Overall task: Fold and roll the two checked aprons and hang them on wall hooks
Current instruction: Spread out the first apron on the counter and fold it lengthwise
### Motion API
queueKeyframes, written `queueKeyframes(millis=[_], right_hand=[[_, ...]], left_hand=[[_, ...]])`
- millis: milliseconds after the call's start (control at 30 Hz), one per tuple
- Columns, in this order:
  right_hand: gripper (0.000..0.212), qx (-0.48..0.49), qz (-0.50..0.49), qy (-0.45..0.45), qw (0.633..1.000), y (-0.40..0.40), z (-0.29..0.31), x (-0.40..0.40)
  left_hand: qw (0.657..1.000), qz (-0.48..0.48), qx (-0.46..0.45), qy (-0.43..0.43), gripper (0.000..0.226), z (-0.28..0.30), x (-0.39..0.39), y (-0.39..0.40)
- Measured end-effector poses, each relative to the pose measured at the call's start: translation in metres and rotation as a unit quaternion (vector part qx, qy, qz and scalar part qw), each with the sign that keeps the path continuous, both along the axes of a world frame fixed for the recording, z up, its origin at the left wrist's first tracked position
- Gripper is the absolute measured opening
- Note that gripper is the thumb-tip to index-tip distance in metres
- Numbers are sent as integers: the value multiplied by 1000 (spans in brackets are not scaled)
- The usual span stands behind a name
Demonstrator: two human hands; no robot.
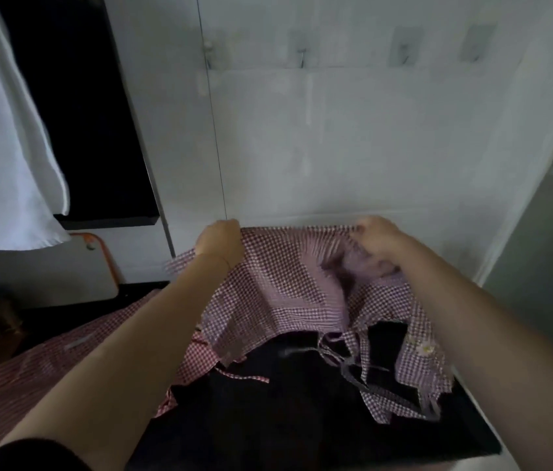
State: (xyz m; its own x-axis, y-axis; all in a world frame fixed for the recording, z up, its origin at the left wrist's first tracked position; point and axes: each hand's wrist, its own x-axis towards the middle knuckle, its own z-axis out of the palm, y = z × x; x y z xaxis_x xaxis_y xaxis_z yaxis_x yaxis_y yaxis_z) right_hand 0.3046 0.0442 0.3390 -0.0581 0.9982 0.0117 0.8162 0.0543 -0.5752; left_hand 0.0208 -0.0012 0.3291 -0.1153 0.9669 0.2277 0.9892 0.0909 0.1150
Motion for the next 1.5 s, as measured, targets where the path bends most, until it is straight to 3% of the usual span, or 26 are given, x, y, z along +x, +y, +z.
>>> queueKeyframes(millis=[67,100,167,233,333,433,500,567,633,700,767,800,867,900,967,1033,1100,1233,1333,1400,1500], right_hand=[[32,-236,27,21,971,-7,-5,11],[37,-298,40,7,954,-12,-3,18],[34,-337,52,-14,940,-14,2,29],[30,-352,49,-21,934,-8,3,35],[45,-325,22,-130,936,4,-16,38],[47,-209,9,-197,958,4,-43,33],[40,-91,-15,-183,979,3,-53,32],[27,80,-58,-141,985,6,-54,33],[16,236,-80,-114,962,11,-49,32],[20,348,-75,-128,925,11,-50,31],[23,393,-64,-132,908,4,-63,31],[18,359,-39,-134,923,2,-80,32],[12,146,47,-206,966,-11,-111,31],[11,14,113,-269,956,-19,-132,30],[13,-190,197,-354,894,-32,-167,26],[18,-280,225,-363,860,-42,-208,21],[29,-289,217,-308,880,-48,-254,19],[44,-246,181,-209,929,-71,-319,18],[72,-265,177,-250,914,-80,-347,21],[78,-270,181,-253,911,-83,-357,24],[75,-266,190,-251,911,-84,-366,23]], left_hand=[[992,-18,-125,19,25,-3,-6,0],[979,-29,-201,25,26,-4,-10,0],[943,-34,-326,-59,34,-3,-17,-3],[919,-33,-372,-123,36,-1,-21,-5],[921,-19,-381,-77,30,-5,-19,-6],[939,-3,-329,-105,26,-25,-20,0],[959,1,-265,-106,28,-36,-24,4],[987,17,-143,-77,29,-41,-25,6],[994,42,25,-101,28,-44,-25,8],[978,14,191,-85,25,-51,-27,3],[965,-24,261,-9,28,-74,-28,-6],[972,-26,234,12,29,-93,-29,-13],[998,4,63,22,27,-133,-30,-28],[996,19,-69,45,30,-155,-29,-38],[950,-4,-303,78,39,-189,-28,-51],[890,-25,-449,80,47,-219,-23,-62],[874,-16,-483,50,52,-253,-17,-69],[894,11,-448,-35,62,-308,6,-82],[869,20,-489,-74,73,-340,26,-92],[858,72,-502,-80,80,-355,33,-101],[876,109,-464,-77,84,-361,32,-108]])
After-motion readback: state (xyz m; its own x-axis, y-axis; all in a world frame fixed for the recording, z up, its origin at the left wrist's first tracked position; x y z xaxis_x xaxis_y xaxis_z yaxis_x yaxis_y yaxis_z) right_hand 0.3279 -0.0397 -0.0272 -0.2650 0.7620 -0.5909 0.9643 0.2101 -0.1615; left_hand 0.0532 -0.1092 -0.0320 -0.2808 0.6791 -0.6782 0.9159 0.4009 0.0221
